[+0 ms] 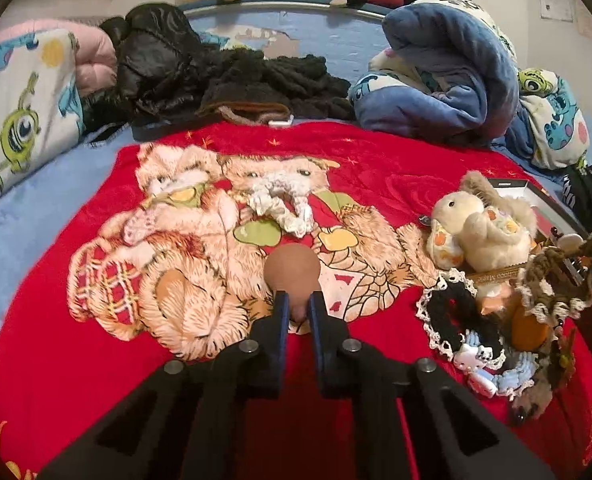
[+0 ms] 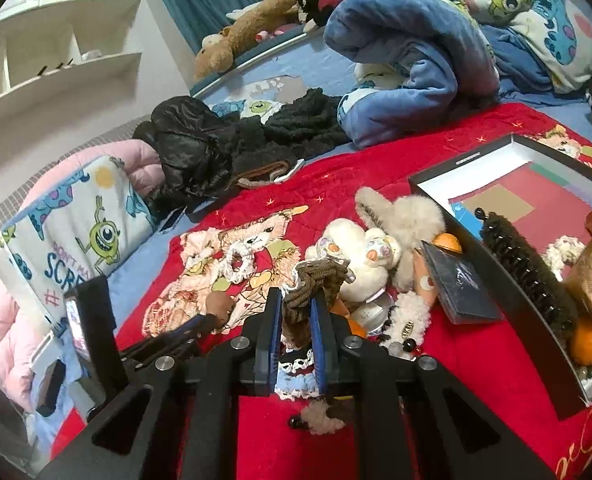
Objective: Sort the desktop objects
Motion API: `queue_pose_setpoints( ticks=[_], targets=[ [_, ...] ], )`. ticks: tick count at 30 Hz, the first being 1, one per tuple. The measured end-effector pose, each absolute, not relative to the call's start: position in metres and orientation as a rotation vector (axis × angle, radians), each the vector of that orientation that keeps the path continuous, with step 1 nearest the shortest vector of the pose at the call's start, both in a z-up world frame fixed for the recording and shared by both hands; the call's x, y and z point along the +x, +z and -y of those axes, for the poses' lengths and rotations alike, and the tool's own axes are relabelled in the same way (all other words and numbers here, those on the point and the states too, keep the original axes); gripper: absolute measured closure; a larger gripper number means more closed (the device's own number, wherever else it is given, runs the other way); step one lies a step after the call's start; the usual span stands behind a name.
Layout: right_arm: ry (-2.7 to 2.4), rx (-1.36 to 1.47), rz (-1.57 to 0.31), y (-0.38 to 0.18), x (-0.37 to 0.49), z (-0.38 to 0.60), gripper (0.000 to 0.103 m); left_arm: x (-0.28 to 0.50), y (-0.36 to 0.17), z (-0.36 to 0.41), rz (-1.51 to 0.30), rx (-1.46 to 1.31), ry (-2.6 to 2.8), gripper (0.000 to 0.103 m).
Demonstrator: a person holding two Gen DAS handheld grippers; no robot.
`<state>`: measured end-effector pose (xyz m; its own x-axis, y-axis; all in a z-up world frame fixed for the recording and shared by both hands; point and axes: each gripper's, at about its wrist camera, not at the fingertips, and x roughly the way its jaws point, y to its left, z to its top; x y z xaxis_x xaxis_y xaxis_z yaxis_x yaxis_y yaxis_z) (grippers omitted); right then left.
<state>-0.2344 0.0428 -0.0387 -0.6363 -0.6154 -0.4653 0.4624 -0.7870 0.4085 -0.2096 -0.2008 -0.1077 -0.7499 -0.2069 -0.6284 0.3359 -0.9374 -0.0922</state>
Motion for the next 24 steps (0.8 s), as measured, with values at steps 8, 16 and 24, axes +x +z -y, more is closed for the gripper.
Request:
queue_pose_setpoints(
  ticks=[8, 16, 24],
  targets=[
    [-2.355, 0.802, 0.383, -0.032, -0.228, -0.053, 0.089, -0.21, -0.105, 0.2, -0.29, 0.91, -2.685, 0.048],
    [-2.34, 0.827, 0.448, -0.032, -0.237, -0.062, 0.089, -0.245, -0.116, 0.208, -0.274, 1.044, -2.615, 0.046],
    [-2.342, 0.817, 0.419, -0.03, -0.229, -0.06, 0.089, -0.245, -0.121, 0.211, -0.273, 1.023, -2.589, 0.071]
  ],
)
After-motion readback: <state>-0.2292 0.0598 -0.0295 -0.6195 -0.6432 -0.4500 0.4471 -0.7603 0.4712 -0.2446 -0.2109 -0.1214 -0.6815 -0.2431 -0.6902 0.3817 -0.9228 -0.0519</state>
